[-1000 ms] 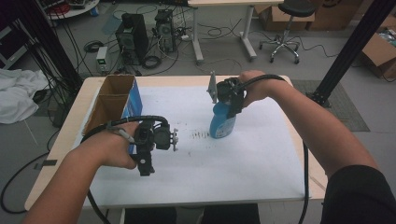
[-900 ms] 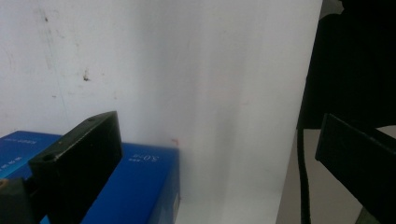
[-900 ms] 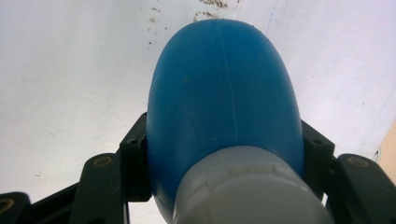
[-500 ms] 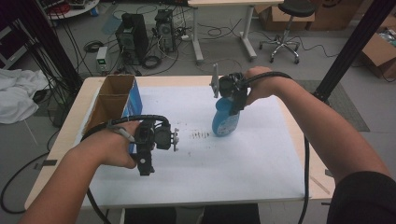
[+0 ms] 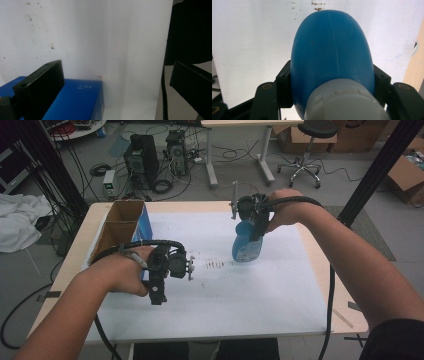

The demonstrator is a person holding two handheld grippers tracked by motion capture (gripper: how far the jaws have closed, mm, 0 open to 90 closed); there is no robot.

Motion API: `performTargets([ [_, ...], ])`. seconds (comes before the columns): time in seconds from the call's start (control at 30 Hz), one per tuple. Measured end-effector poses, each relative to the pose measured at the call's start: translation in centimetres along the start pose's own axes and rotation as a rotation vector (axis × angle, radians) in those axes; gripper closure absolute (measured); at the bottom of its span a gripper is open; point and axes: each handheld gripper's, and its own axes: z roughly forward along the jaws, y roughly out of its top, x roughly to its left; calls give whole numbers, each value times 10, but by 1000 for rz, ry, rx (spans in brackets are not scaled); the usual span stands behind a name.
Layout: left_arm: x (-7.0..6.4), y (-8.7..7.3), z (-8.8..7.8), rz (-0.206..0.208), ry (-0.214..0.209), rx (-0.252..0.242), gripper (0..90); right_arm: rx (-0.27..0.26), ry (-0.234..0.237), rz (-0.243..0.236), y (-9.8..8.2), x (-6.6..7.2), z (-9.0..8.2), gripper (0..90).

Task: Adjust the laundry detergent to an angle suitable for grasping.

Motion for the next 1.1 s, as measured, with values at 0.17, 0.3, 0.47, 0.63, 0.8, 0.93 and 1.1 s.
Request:
performTargets([
  [0.17,1,0,0,14,4,0,1,18,-1,62,1,3,-5,383],
  [0.3,1,-1,1,20,3,3,1,19,-7,128,-1,6,-10,383],
  [0.47,1,-1,3,27,2,-2,1,16,8,203,-5,10,-17,383],
  [0.63,2,0,3,31,6,-2,1,19,35,293,-7,14,-19,383],
  [0.8,2,2,3,39,10,-5,1,23,34,400,-9,17,-18,384],
  [0.93,1,3,2,39,13,-3,1,22,32,450,-9,20,-15,384],
  [1.1,0,5,3,49,17,-3,1,30,34,502,-7,24,-10,384],
])
